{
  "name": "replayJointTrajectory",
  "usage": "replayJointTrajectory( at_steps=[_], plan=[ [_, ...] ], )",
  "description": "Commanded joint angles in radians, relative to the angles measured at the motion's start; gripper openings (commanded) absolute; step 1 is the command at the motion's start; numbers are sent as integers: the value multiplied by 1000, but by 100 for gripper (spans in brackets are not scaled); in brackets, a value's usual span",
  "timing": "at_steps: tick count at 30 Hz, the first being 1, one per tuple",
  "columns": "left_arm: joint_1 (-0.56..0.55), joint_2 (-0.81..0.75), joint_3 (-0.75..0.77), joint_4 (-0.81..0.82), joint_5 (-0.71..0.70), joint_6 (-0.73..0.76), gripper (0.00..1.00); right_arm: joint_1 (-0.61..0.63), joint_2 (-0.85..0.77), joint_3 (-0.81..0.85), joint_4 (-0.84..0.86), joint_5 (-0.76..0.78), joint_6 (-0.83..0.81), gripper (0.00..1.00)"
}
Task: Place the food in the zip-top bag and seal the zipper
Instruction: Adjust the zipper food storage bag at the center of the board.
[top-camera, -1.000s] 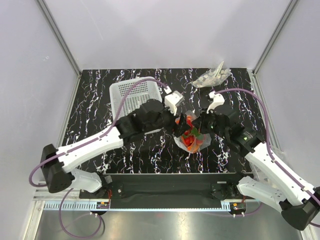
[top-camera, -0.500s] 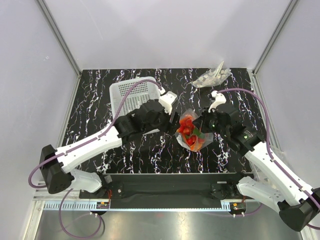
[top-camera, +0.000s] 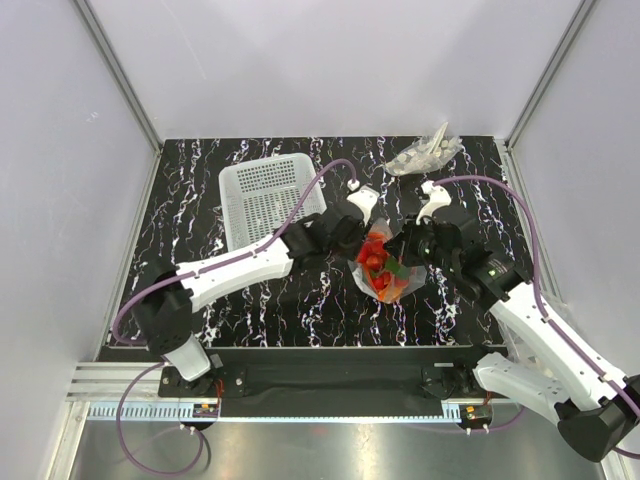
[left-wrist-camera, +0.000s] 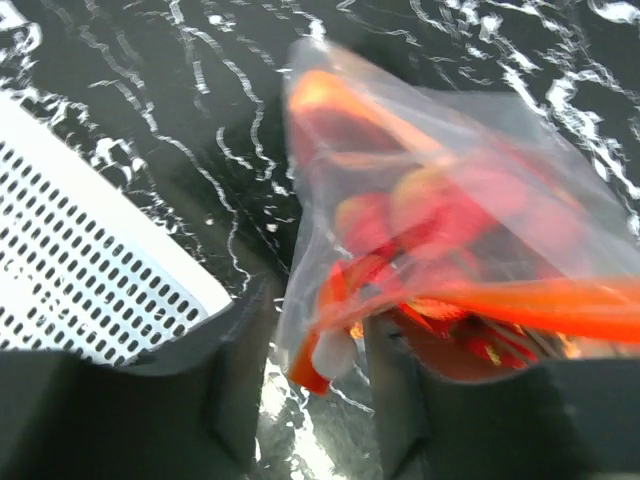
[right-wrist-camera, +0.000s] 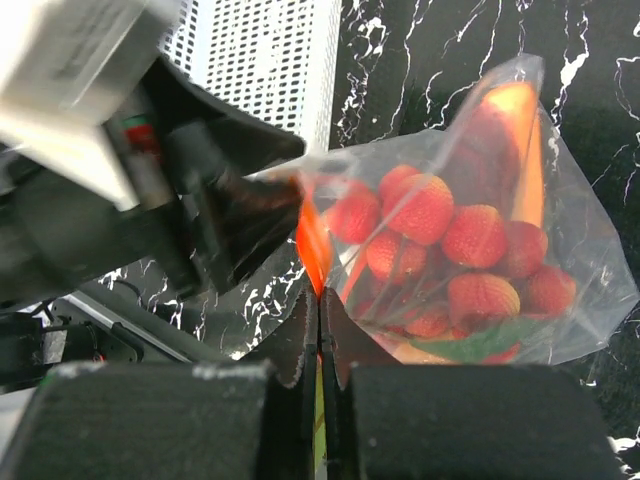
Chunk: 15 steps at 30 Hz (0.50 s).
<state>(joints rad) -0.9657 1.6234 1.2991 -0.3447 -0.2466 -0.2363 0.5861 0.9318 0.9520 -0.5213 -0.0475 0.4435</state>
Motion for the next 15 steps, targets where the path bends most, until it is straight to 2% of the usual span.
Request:
replayJointTrajectory(
  at_steps=[1, 3, 4, 8, 10, 15],
  plan=[
    [21, 23, 66, 6, -129, 9, 36, -6, -11, 71, -3, 3, -3, 0],
    [33, 17, 65, -16, -132, 14, 24, -8, -8, 82, -25, 29, -12, 0],
    [35, 3, 66, -26, -128, 17, 16, -8, -4, 88, -55, 79, -22, 0],
    [36, -37, 121, -150, -13, 29, 4, -35, 62, 119, -103, 117, -65, 0],
    [36, -54, 175, -209, 32, 17, 0, -64, 88, 128, -105, 103, -86, 0],
    [44, -92, 252, -358, 177, -11, 0, -114, 143, 177, -111, 109, -129, 0]
  ],
)
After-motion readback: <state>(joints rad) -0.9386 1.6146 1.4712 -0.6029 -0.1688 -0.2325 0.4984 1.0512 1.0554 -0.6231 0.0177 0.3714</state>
